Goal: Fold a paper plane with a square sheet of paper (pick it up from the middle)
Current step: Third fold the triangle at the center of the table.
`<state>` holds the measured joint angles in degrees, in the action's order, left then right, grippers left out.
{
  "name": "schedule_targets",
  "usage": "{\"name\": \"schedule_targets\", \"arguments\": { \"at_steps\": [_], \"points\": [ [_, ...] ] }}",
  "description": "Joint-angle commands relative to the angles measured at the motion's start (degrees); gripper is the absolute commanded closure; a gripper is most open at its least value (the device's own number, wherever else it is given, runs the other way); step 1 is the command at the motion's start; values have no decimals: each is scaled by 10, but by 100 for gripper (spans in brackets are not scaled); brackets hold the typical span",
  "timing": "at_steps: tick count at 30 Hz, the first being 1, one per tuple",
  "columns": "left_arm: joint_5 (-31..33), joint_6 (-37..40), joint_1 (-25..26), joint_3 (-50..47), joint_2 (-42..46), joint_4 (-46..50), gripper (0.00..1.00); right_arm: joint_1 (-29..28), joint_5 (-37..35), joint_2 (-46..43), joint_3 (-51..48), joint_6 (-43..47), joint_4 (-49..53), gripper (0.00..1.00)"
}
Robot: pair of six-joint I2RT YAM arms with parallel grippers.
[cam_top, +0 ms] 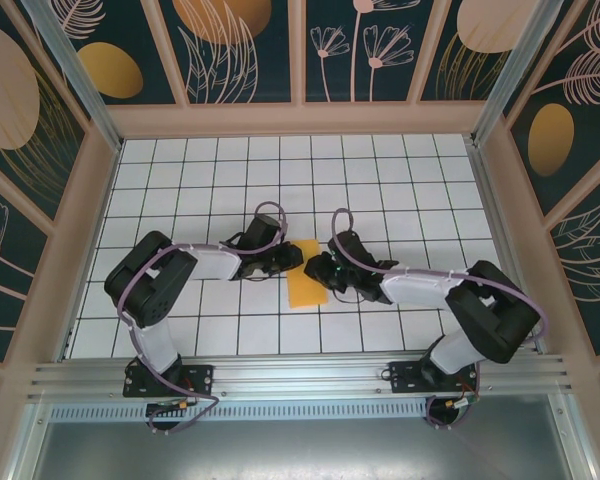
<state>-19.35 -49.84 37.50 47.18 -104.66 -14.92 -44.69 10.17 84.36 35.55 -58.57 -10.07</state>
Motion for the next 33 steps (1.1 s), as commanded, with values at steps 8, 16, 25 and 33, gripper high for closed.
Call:
{"name": "schedule_targets", "arguments": {
  "at_steps": [8,16,25,33],
  "points": [
    [-8,49,-2,16,51,40,74,53,93,-25,-8,127,117,65],
    [-33,47,-2,-24,92,40,77,57,111,-2,-22,122,81,63],
    [-27,53,-1,-23,44,52,86,68,134,20,-20,129,48,62],
    [-30,72,-1,-23,22,64,88,95,172,39,1,151,42,62]
  ]
}}
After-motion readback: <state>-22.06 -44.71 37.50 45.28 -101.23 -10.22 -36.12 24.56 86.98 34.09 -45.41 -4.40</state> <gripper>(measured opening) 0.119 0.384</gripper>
